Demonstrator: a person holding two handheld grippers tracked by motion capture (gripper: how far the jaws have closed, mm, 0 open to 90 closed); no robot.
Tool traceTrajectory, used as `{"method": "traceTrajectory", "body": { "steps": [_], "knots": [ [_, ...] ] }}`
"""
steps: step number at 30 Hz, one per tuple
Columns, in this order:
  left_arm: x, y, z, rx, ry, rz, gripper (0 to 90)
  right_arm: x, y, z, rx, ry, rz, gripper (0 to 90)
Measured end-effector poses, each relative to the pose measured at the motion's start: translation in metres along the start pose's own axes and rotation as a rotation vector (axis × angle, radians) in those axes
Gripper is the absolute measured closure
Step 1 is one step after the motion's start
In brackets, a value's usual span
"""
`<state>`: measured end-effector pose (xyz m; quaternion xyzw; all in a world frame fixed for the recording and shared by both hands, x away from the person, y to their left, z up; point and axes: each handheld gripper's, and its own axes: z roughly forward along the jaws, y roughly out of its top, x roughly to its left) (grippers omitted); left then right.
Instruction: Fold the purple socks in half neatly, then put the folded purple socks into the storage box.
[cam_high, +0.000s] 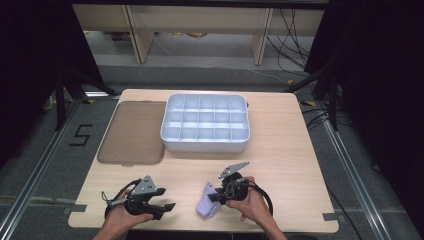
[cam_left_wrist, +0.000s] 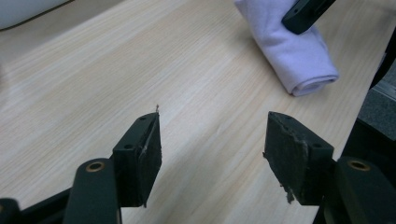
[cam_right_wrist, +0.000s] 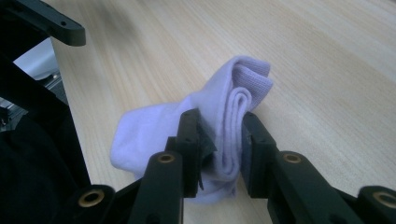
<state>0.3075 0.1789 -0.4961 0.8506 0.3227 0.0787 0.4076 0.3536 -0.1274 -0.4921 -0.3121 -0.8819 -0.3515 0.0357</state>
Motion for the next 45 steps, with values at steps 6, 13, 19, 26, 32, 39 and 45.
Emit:
{"method": "traceTrajectory", "body": {
  "steps": [6, 13, 19, 26, 32, 39, 45],
  "knots": [
    [0.004, 0.0, -0.001, 0.012, 0.024, 0.029, 35.6, 0.003, 0.002, -0.005, -0.018, -0.014, -0.005, 73.1],
    [0.006, -0.002, 0.0, 0.023, 0.039, 0.009, 32.6, 0.004, 0.005, -0.016, -0.047, -0.031, -0.015, 73.2],
    [0.009, -0.002, -0.001, 0.027, 0.055, 0.025, 31.7, 0.005, 0.009, -0.024, -0.063, -0.051, -0.019, 73.2],
    [0.007, -0.004, -0.001, 0.013, 0.05, -0.005, 31.5, 0.006, 0.015, -0.035, -0.096, -0.073, -0.028, 73.2],
    [0.011, -0.004, -0.004, 0.022, 0.062, 0.018, 33.0, 0.002, 0.022, -0.05, -0.121, -0.109, -0.035, 73.2],
    [0.012, -0.004, -0.004, 0.014, 0.061, 0.002, 31.4, -0.01, 0.029, -0.063, -0.153, -0.16, -0.026, 73.2],
    [0.012, -0.004, -0.004, 0.014, 0.068, -0.018, 30.3, -0.019, 0.034, -0.069, -0.158, -0.184, -0.019, 73.2]
  ]
}}
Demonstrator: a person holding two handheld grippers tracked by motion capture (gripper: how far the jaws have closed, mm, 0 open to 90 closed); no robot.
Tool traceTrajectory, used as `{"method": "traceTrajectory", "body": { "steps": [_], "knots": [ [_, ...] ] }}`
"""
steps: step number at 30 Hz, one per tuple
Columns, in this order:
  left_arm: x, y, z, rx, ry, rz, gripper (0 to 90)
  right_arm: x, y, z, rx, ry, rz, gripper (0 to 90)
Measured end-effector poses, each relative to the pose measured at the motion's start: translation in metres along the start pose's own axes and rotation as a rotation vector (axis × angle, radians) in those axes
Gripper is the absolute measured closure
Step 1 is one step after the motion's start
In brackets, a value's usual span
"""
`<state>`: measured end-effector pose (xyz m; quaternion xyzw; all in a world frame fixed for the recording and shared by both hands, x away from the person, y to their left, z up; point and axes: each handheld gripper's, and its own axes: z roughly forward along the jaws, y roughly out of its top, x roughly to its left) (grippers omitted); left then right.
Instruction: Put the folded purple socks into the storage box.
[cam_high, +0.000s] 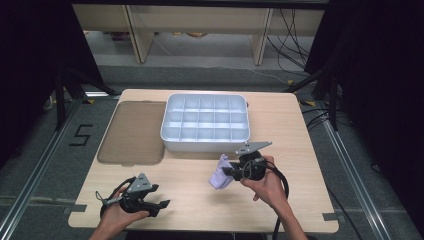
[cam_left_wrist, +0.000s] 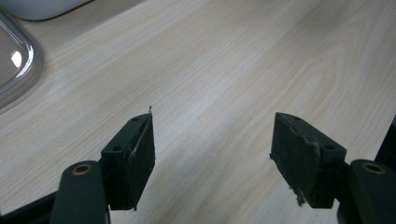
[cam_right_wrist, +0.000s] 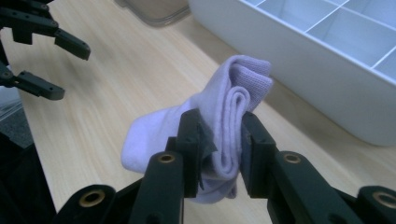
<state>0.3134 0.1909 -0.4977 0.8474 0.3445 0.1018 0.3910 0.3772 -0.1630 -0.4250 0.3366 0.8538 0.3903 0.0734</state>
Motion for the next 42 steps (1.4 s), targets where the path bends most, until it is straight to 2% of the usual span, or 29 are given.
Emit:
{"method": "traceTrajectory", "body": {
  "steps": [1, 3, 4, 5, 6, 8, 9, 10, 11, 13, 14, 15, 18, 20, 22, 26, 27, 28, 29, 31, 33, 34, 35, 36, 37, 38, 41, 42],
  "knots": [
    [0.0, 0.0, 0.0, -0.001, 0.0, 0.0, 30.2, -0.003, 0.004, -0.004, 0.021, -0.011, 0.012, 73.2],
    [-0.001, 0.0, 0.0, -0.005, -0.009, -0.002, 30.1, -0.006, 0.005, -0.004, 0.016, -0.016, 0.003, 73.2],
    [0.001, 0.001, -0.001, 0.001, -0.009, 0.027, 30.1, -0.007, 0.006, -0.004, 0.012, -0.027, 0.007, 73.2],
    [0.0, 0.001, 0.0, -0.009, -0.009, 0.015, 30.1, -0.009, 0.008, -0.005, 0.017, -0.024, 0.017, 73.2],
    [-0.001, 0.001, -0.001, -0.001, -0.007, 0.017, 30.1, -0.012, 0.012, -0.007, 0.02, -0.04, 0.022, 73.2],
    [-0.001, 0.001, -0.001, -0.001, -0.008, 0.018, 30.1, -0.012, 0.014, -0.008, 0.025, -0.039, 0.034, 73.2],
    [-0.001, 0.001, 0.0, -0.003, -0.006, 0.016, 30.1, -0.014, 0.016, -0.008, 0.009, -0.043, 0.029, 73.2],
    [-0.001, 0.001, -0.001, 0.004, -0.01, 0.024, 30.1, -0.017, 0.017, -0.008, -0.002, -0.06, 0.004, 73.2],
    [-0.001, 0.0, -0.001, -0.001, -0.01, 0.017, 30.1, -0.016, 0.019, -0.01, 0.01, -0.061, 0.034, 73.2],
    [-0.002, 0.001, 0.0, -0.009, -0.01, 0.01, 30.1, -0.02, 0.023, -0.013, 0.009, -0.074, 0.027, 73.2],
    [-0.001, 0.001, -0.001, 0.001, -0.001, 0.022, 30.1, -0.021, 0.025, -0.015, 0.014, -0.066, 0.029, 73.2],
    [-0.001, 0.001, -0.001, 0.0, -0.002, 0.022, 30.1, -0.02, 0.028, -0.017, 0.021, -0.068, 0.043, 73.2],
    [-0.001, 0.001, -0.001, -0.001, 0.002, 0.021, 29.9, -0.028, 0.036, -0.021, -0.001, -0.098, 0.018, 73.2],
    [-0.001, 0.001, -0.001, -0.008, -0.008, 0.014, 29.7, -0.029, 0.039, -0.022, 0.003, -0.102, 0.03, 73.2],
    [-0.001, 0.001, -0.001, -0.007, -0.006, 0.014, 29.5, -0.036, 0.045, -0.025, 0.007, -0.107, 0.006, 73.2],
    [-0.001, 0.001, -0.001, -0.006, -0.006, 0.015, 29.4, -0.04, 0.05, -0.027, 0.007, -0.124, 0.023, 73.2],
    [-0.001, 0.001, -0.001, -0.006, -0.006, 0.015, 29.4, -0.043, 0.051, -0.026, -0.002, -0.129, 0.008, 73.2],
    [-0.001, 0.001, -0.001, -0.006, -0.006, 0.014, 29.4, -0.044, 0.052, -0.027, 0.003, -0.132, 0.02, 73.2],
    [0.0, 0.001, -0.001, 0.005, 0.001, 0.029, 29.4, -0.047, 0.053, -0.028, 0.008, -0.138, 0.002, 73.2],
    [-0.001, 0.001, -0.001, 0.0, -0.003, 0.021, 29.4, -0.049, 0.055, -0.028, 0.001, -0.141, 0.023, 73.2],
    [-0.001, 0.001, 0.0, 0.005, -0.001, 0.015, 29.4, -0.052, 0.057, -0.029, 0.008, -0.148, 0.011, 73.2],
    [-0.002, 0.001, 0.0, 0.001, -0.014, 0.011, 29.4, -0.053, 0.058, -0.028, -0.004, -0.161, 0.009, 73.2],
    [-0.001, 0.001, -0.001, 0.005, -0.013, 0.036, 29.4, -0.055, 0.059, -0.029, 0.009, -0.151, 0.009, 73.2],
    [-0.001, 0.001, -0.001, 0.002, -0.011, 0.026, 29.3, -0.056, 0.06, -0.029, 0.005, -0.151, 0.016, 73.2],
    [-0.002, 0.001, -0.001, 0.0, -0.011, 0.008, 29.4, -0.058, 0.061, -0.029, -0.002, -0.173, 0.008, 73.2],
    [-0.002, 0.001, -0.001, -0.001, -0.014, 0.006, 29.4, -0.06, 0.064, -0.03, 0.009, -0.169, 0.029, 73.2],
    [-0.001, 0.001, -0.001, 0.002, -0.01, 0.023, 29.4, -0.064, 0.066, -0.03, -0.001, -0.18, 0.009, 73.2],
    [-0.001, 0.001, -0.001, 0.002, -0.011, 0.023, 29.4, -0.064, 0.068, -0.03, 0.004, -0.173, 0.039, 73.2]
  ]
}}
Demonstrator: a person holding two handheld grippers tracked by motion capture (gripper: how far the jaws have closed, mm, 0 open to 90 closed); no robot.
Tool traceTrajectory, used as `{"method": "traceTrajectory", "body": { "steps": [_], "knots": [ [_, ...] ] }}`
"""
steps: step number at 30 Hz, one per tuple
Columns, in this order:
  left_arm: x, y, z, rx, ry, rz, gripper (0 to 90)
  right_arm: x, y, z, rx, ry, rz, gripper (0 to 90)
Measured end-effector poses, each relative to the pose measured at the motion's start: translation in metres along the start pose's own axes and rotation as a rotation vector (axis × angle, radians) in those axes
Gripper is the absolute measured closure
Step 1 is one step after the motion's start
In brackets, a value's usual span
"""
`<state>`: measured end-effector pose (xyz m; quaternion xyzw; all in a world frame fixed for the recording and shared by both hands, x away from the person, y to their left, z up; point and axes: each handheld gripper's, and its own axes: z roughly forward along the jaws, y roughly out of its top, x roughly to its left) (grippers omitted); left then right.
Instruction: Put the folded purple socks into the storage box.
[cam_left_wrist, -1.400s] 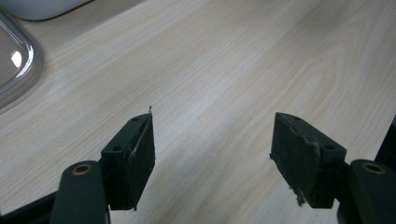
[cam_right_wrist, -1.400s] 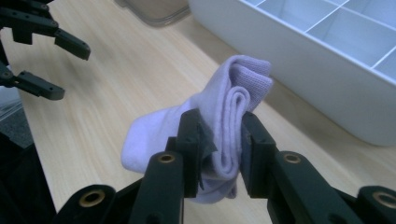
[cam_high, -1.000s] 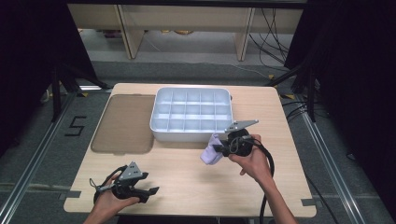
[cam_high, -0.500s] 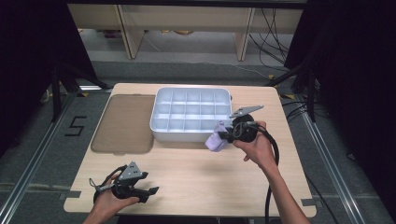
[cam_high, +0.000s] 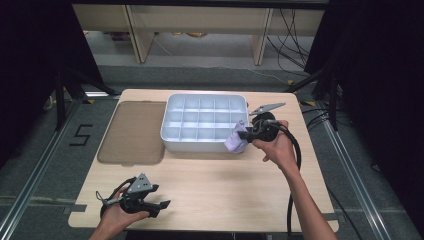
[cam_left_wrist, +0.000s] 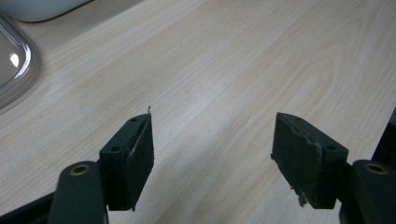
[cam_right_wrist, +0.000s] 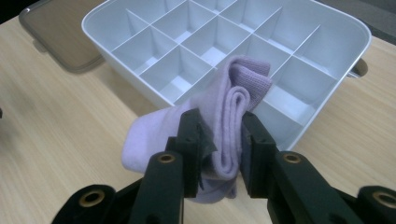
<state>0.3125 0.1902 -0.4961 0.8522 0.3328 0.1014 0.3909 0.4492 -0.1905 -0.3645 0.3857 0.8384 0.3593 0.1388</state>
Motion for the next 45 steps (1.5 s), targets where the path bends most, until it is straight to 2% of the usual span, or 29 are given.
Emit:
{"method": "traceTrajectory", "body": {
  "steps": [1, 2, 3, 4, 5, 6, 10, 12, 16, 22, 23, 24, 29, 31, 32, 34, 37, 40, 45],
  "knots": [
    [-0.001, 0.0, 0.0, -0.002, -0.002, -0.015, 29.4, -0.001, 0.001, 0.001, -0.01, -0.009, 0.002, 73.2],
    [0.0, 0.0, 0.0, 0.002, -0.004, 0.01, 29.4, -0.005, 0.004, 0.002, -0.012, -0.012, -0.022, 73.2],
    [0.0, 0.0, 0.0, 0.002, -0.004, 0.01, 29.4, -0.005, 0.004, 0.002, -0.012, -0.012, -0.022, 73.2],
    [0.0, 0.0, 0.0, 0.001, -0.004, 0.007, 29.4, -0.005, 0.005, 0.002, -0.011, -0.019, 0.005, 73.2],
    [0.0, 0.0, 0.0, 0.0, -0.007, 0.005, 29.3, -0.007, 0.006, 0.002, -0.005, -0.021, 0.012, 73.2],
    [0.0, 0.001, 0.0, -0.004, -0.02, -0.005, 29.1, -0.009, 0.008, 0.005, -0.017, -0.029, 0.01, 73.2],
    [0.0, 0.001, 0.0, -0.005, -0.017, -0.005, 28.8, -0.015, 0.011, 0.005, -0.018, -0.04, 0.017, 73.2],
    [0.0, 0.001, 0.0, -0.005, -0.015, -0.014, 28.7, -0.018, 0.013, 0.005, 0.015, -0.056, 0.042, 73.2],
    [0.001, 0.001, 0.0, -0.004, -0.001, -0.007, 28.7, -0.022, 0.014, 0.008, 0.034, -0.074, 0.062, 73.2],
    [0.001, 0.001, 0.0, -0.001, -0.012, -0.003, 28.5, -0.029, 0.016, 0.019, 0.055, -0.094, 0.087, 73.1],
    [0.0, 0.001, 0.0, -0.004, -0.012, -0.004, 28.5, -0.031, 0.016, 0.021, 0.049, -0.101, 0.083, 73.1],
    [-0.001, 0.0, 0.001, -0.006, -0.015, -0.025, 28.5, -0.032, 0.017, 0.024, 0.059, -0.107, 0.088, 73.1],
    [-0.001, 0.0, 0.001, -0.006, -0.015, -0.025, 28.5, -0.035, 0.018, 0.034, 0.064, -0.123, 0.082, 73.1],
    [-0.001, 0.0, 0.001, -0.006, -0.016, -0.025, 28.6, -0.036, 0.019, 0.037, 0.081, -0.129, 0.071, 73.1],
    [0.0, 0.001, 0.0, -0.003, -0.015, -0.003, 28.6, -0.037, 0.02, 0.04, 0.079, -0.13, 0.069, 73.1],
    [0.0, 0.001, 0.0, -0.001, -0.017, 0.0, 28.6, -0.039, 0.02, 0.046, 0.104, -0.151, 0.055, 73.1],
    [-0.001, 0.0, 0.001, -0.001, -0.016, -0.007, 28.6, -0.041, 0.019, 0.05, 0.12, -0.155, 0.06, 73.0],
    [-0.001, 0.0, 0.002, -0.007, -0.019, -0.013, 28.6, -0.044, 0.017, 0.057, 0.136, -0.183, 0.041, 73.1],
    [-0.001, 0.001, 0.002, -0.004, -0.017, -0.011, 28.6, -0.042, 0.015, 0.063, 0.164, -0.202, 0.026, 73.1]
  ]
}}
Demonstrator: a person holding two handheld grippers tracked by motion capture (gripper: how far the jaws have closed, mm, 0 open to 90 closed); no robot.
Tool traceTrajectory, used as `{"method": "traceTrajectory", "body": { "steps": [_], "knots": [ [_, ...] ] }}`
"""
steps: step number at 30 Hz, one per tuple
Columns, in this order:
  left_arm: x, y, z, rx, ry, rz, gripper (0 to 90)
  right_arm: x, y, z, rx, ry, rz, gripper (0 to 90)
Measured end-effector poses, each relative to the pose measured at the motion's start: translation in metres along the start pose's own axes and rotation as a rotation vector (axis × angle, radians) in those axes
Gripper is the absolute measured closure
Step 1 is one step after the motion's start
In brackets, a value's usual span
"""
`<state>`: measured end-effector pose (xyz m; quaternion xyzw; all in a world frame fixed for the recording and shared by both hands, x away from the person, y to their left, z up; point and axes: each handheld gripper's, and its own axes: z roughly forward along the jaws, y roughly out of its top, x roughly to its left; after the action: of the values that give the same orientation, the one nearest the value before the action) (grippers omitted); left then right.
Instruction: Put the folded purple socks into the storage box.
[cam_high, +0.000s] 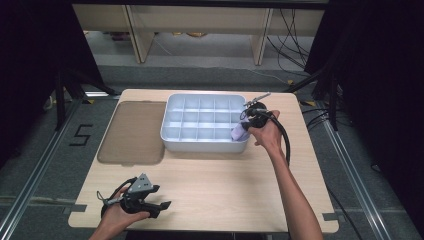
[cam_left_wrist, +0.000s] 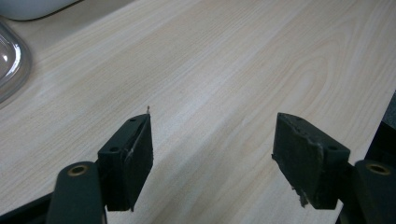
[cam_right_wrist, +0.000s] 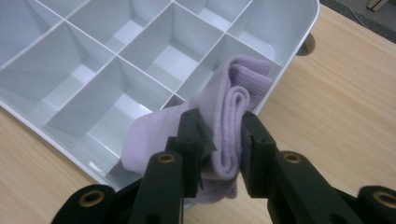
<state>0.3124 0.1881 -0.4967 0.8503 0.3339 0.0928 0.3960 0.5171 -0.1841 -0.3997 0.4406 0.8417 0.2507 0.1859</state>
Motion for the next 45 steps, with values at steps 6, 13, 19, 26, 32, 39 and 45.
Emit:
{"method": "traceTrajectory", "body": {
  "steps": [6, 13, 19, 26, 32, 39, 45],
  "knots": [
    [-0.001, 0.0, 0.0, 0.008, -0.006, -0.009, 28.6, 0.007, -0.001, 0.008, 0.025, -0.03, -0.035, 73.0],
    [0.0, 0.0, 0.0, 0.01, -0.003, 0.018, 28.6, 0.013, 0.0, 0.015, 0.047, -0.048, -0.091, 73.0],
    [0.0, 0.0, 0.0, 0.013, -0.003, 0.018, 28.6, 0.015, -0.004, 0.021, 0.057, -0.043, -0.084, 72.9],
    [-0.001, 0.0, 0.001, 0.021, 0.003, 0.019, 28.6, 0.019, -0.012, 0.031, 0.074, -0.01, -0.066, 69.3],
    [-0.002, 0.0, 0.001, 0.008, -0.007, 0.003, 28.6, 0.015, -0.01, 0.025, -0.006, 0.011, -0.05, 62.3],
    [-0.002, -0.001, 0.001, 0.021, -0.018, -0.004, 28.6, 0.009, -0.001, 0.014, -0.043, 0.046, -0.018, 78.3],
    [-0.002, -0.001, 0.002, 0.024, -0.009, 0.019, 28.8, 0.016, -0.007, 0.032, 0.035, 0.068, -0.009, 83.7]
  ]
}}
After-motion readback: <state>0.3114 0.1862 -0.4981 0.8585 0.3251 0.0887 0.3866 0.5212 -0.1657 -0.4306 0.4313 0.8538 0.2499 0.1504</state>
